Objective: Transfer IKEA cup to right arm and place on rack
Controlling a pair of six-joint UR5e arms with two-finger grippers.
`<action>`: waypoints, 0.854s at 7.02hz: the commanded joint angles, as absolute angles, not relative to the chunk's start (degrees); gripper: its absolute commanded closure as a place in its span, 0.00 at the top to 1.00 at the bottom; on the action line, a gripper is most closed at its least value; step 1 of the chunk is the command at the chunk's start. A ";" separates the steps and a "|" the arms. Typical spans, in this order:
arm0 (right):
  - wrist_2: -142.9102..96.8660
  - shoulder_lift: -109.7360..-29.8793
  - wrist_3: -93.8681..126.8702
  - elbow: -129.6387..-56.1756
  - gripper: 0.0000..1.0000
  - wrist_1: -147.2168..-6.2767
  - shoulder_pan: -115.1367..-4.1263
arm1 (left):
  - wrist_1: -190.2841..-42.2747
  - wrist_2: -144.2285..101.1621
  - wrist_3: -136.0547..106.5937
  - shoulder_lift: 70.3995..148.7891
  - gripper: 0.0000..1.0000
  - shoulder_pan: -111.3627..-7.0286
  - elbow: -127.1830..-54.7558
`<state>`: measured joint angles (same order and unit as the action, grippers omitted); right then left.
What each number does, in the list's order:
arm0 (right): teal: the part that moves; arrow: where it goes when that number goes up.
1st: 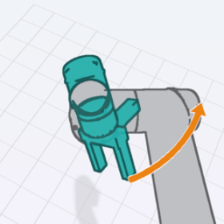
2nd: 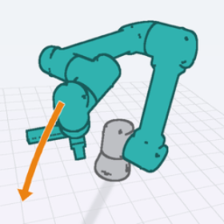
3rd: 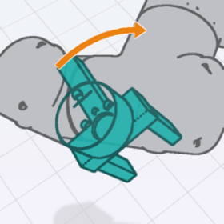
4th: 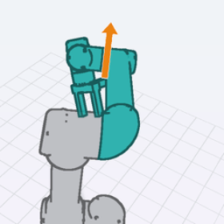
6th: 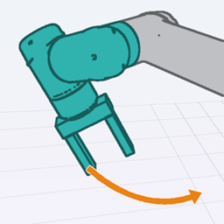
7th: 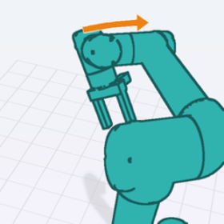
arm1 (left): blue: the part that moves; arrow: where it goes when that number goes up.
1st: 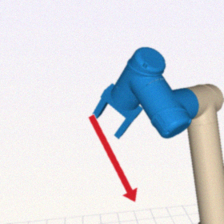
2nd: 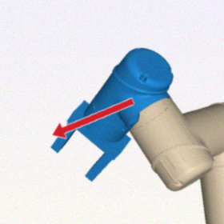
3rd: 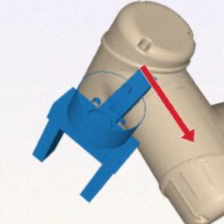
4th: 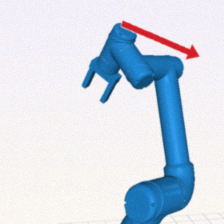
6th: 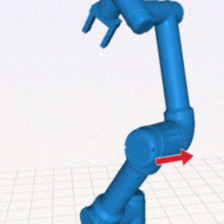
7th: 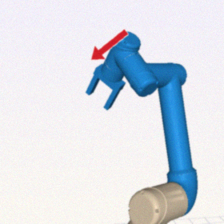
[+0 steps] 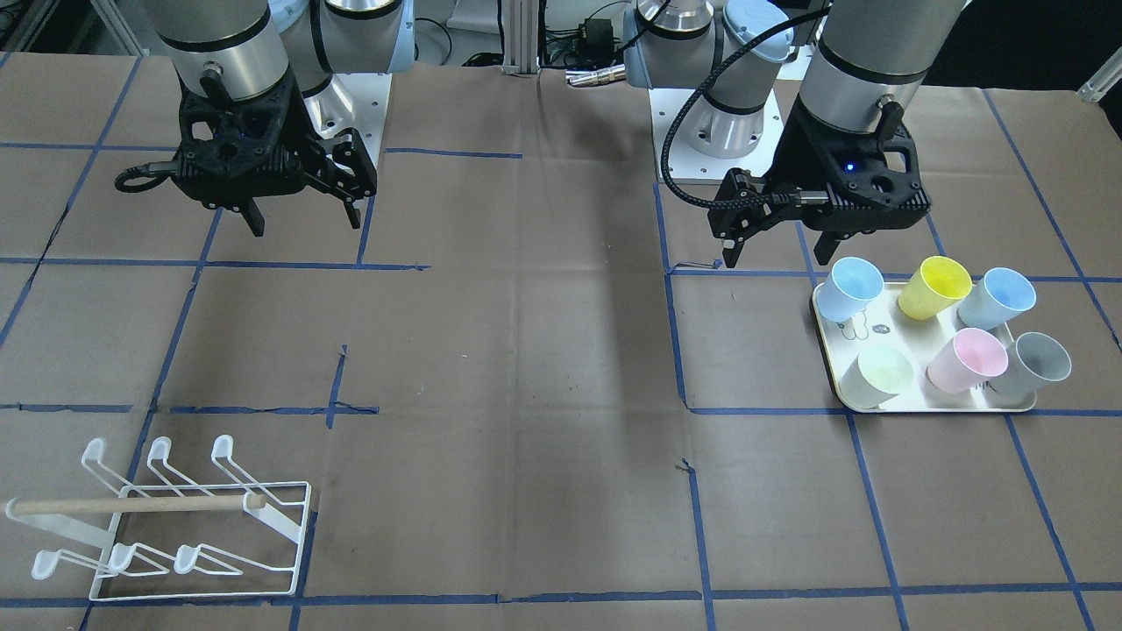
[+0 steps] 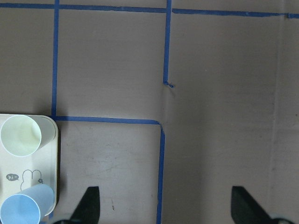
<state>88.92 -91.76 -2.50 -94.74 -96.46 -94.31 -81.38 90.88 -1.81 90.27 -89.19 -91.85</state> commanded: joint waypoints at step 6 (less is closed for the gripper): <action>88.95 -91.76 -2.55 -93.96 1.00 -96.76 -94.04 | -81.39 90.88 -1.85 90.26 1.00 -89.21 -91.93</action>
<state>89.16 -91.81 -2.62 -93.99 -96.57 -94.04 -81.39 90.88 -1.85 90.33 -89.21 -91.93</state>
